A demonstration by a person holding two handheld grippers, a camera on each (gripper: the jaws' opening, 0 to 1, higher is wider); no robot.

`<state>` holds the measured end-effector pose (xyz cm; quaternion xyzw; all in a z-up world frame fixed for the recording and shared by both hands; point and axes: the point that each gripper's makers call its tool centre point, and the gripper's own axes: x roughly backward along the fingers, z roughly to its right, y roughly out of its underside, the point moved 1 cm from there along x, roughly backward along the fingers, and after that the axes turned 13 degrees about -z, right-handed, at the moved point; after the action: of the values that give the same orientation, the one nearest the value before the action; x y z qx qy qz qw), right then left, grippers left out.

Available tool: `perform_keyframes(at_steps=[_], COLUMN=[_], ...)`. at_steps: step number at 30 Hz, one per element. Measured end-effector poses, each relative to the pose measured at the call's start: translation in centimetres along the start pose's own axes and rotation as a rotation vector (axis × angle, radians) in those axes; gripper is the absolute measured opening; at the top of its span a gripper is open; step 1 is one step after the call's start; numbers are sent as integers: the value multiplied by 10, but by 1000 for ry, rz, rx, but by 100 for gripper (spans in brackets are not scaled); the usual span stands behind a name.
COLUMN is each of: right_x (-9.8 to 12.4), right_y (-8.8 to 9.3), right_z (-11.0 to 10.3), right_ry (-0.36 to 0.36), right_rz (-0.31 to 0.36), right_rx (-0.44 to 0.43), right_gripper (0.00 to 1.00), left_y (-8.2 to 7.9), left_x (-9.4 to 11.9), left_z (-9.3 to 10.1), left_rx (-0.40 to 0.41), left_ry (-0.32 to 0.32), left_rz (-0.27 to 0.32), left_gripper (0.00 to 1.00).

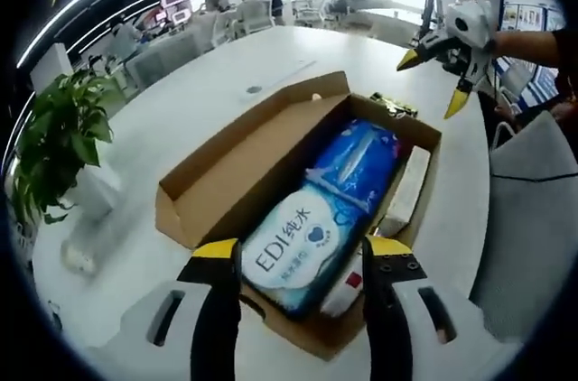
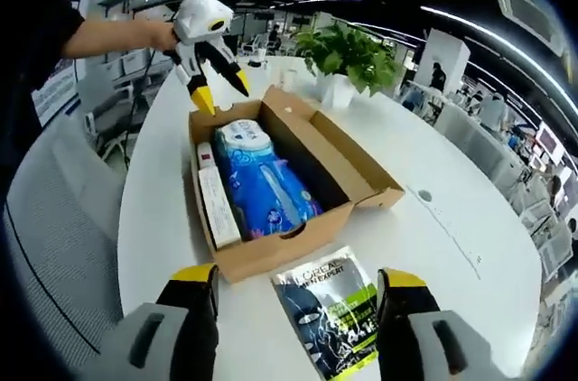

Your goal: Operate the shoe box by opening the lid, removing the specified soft item, and placing it in the target area until the item is outside and the box remains undamaged.

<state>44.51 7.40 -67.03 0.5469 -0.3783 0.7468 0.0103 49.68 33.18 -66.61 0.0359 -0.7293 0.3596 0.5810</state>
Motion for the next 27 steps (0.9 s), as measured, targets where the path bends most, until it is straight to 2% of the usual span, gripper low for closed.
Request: perform_keyframes(at_steps=[4,8,17,27], right_x=[5,6,2,-13], right_y=[-14,-25,-54,-74], right_z=[3,2,-7,-19], right_ry=[-12,-20,-39,-66], right_rz=[33,36,61,64], right_rx=[-27,-28,23,72], right_gripper=[71,74,76,76], left_y=[3,3,8,14], left_x=[-3,-5,-11,-18], left_z=[-1,-2,-1,-5], left_rx=[-21,-41,-96,-143], left_ry=[2,4,24,35], left_rz=[-27,-44,-83,-128], left_gripper=[55,56,59,59])
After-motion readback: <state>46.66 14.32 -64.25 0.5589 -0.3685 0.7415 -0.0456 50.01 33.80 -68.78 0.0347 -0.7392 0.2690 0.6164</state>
